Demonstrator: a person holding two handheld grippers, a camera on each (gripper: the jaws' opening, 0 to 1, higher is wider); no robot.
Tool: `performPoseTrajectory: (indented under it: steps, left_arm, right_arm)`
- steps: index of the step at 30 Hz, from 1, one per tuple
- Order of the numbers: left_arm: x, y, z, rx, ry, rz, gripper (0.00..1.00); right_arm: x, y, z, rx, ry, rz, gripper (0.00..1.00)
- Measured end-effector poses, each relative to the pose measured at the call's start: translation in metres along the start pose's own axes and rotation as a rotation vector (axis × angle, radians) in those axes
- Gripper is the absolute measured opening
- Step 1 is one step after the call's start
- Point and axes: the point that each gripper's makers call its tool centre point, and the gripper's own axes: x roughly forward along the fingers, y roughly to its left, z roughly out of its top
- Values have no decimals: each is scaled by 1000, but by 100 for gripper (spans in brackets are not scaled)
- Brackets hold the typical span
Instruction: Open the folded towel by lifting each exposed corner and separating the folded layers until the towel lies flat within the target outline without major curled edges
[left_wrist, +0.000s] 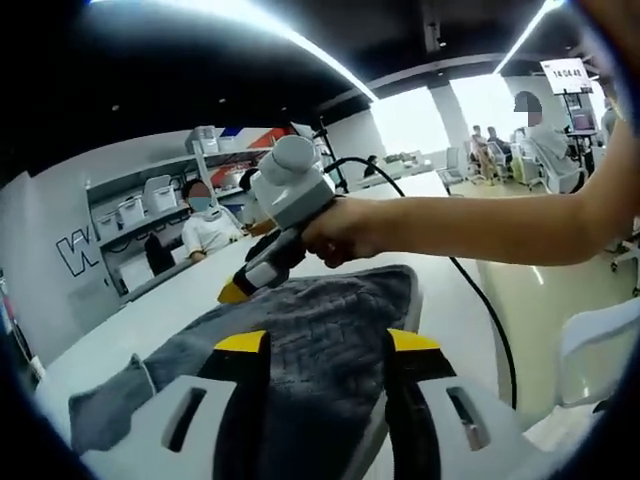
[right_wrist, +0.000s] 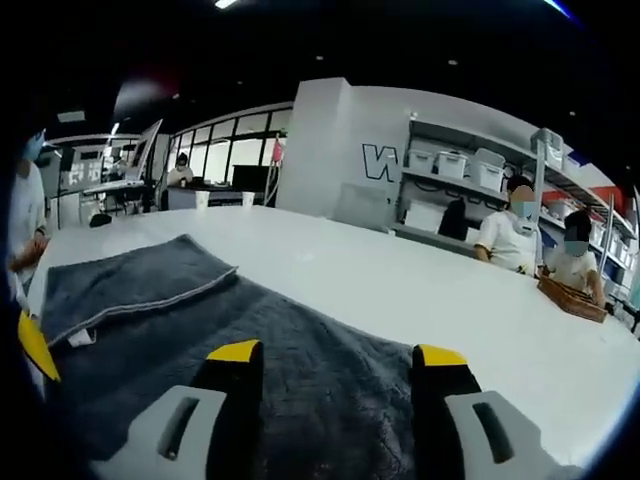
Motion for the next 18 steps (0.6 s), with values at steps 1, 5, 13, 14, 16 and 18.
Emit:
performPoseTrajectory:
  steps: [1,5,13,14,16,18]
  left_arm:
    - [-1,1,-1,0,3,1,43]
    - [-4,3,-5,1,15,9,43]
    - [-13,8,-12,7,35,24,43]
    - [-14,8,-12,6,36,23,43]
    - [-15,8,-13,5,39,22,43]
    - [-19,8,-14,5,44,19,43]
  right_arm:
    - [0,0,0,2,1,2,54]
    - [0,4,-1,10,1,8,53]
    - [3,15,-1,9,1,26,50]
    - [4,16,-1,8,1,28,50]
    - [5,19,-2,7,3,34,50]
    - [6,23,-2,5,5,40,50]
